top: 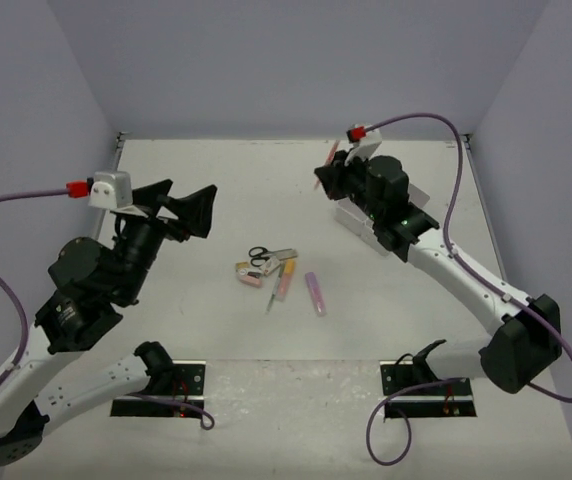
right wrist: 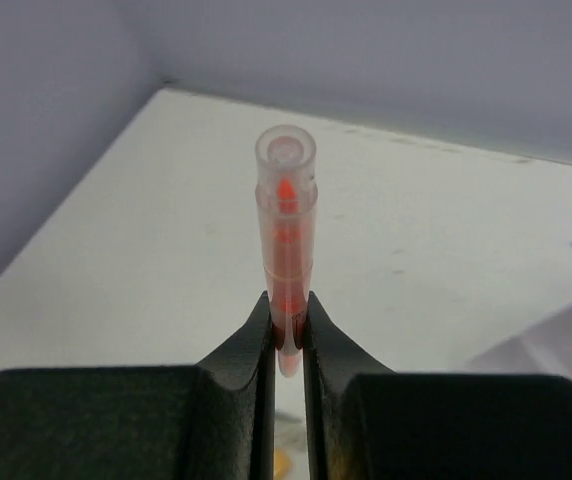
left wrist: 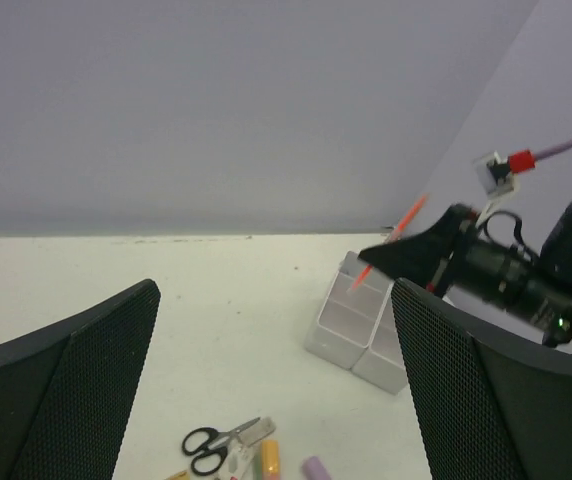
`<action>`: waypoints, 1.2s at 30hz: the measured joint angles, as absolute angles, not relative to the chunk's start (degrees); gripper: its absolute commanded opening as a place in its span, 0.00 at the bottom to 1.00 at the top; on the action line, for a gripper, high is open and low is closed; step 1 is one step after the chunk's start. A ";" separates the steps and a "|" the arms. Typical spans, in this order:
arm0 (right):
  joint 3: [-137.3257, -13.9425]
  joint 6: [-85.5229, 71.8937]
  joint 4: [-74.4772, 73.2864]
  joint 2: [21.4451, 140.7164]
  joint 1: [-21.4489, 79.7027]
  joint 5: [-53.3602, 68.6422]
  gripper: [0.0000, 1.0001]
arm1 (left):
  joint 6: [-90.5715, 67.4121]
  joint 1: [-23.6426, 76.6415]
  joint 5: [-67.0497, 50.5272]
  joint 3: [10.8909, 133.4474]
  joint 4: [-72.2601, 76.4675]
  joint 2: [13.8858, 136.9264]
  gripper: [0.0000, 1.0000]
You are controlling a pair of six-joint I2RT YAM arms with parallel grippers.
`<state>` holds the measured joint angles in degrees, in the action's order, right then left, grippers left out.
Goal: Sort the stationery into containers
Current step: Place the pen in the storage box.
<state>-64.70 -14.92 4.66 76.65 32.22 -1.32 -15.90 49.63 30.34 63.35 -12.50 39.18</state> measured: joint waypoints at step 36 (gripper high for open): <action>-74.17 -7.68 8.23 103.36 16.53 -27.04 0.05 | -15.42 49.63 26.44 36.73 -27.48 20.91 1.00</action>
